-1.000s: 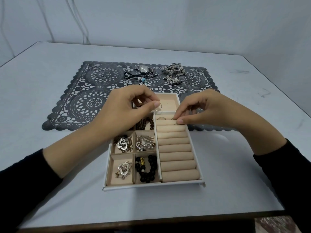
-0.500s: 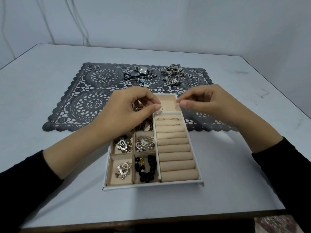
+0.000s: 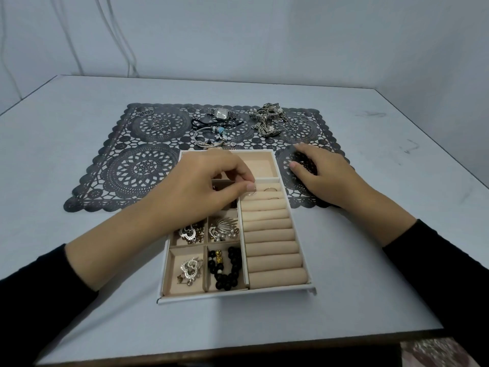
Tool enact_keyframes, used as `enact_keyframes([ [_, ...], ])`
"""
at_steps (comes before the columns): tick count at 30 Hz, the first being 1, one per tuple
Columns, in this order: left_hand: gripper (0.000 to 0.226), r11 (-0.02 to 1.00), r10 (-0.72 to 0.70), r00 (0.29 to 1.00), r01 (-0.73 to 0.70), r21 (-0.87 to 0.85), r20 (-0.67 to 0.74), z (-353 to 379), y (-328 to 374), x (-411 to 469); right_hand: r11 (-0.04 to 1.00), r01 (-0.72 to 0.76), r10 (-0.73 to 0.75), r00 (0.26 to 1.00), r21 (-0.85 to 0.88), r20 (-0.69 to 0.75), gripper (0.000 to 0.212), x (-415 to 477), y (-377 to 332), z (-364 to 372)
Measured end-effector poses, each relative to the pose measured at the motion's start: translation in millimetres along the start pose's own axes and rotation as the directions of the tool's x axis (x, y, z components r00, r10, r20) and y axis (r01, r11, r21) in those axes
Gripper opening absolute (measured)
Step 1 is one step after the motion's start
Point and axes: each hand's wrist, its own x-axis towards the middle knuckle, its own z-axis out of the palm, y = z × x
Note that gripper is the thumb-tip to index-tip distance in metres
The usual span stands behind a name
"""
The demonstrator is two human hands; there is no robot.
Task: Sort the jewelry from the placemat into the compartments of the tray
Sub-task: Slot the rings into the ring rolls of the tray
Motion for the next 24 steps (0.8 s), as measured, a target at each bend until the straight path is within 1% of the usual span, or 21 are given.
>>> enact_keyframes([
  [4,0.009,0.999,0.041,0.998,-0.043,0.027,0.048,1.1,-2.2,-0.4,1.0,-0.002,0.002,1.0,-0.025,0.029,0.046,0.7,0.0,0.0],
  [7,0.009,0.995,0.08,0.995,-0.083,0.059,0.056,1.6,-2.5,0.3,0.999,0.0,0.001,0.999,-0.036,0.032,0.047,1.3,0.1,0.3],
  [11,0.011,0.994,0.09,0.992,-0.095,0.056,0.093,-0.4,-2.0,1.1,0.999,0.003,-0.002,1.0,-0.043,0.031,0.047,0.9,-0.3,-0.1],
  [14,0.013,0.999,0.048,0.992,-0.05,0.011,0.117,-3.2,-2.0,1.0,0.999,0.006,-0.005,1.0,-0.044,0.029,0.046,0.7,-1.1,0.1],
  [24,0.011,0.984,-0.105,0.987,0.121,-0.133,0.121,-2.9,-0.8,1.0,0.999,0.002,-0.001,1.0,-0.039,0.026,0.046,1.3,1.1,0.2],
])
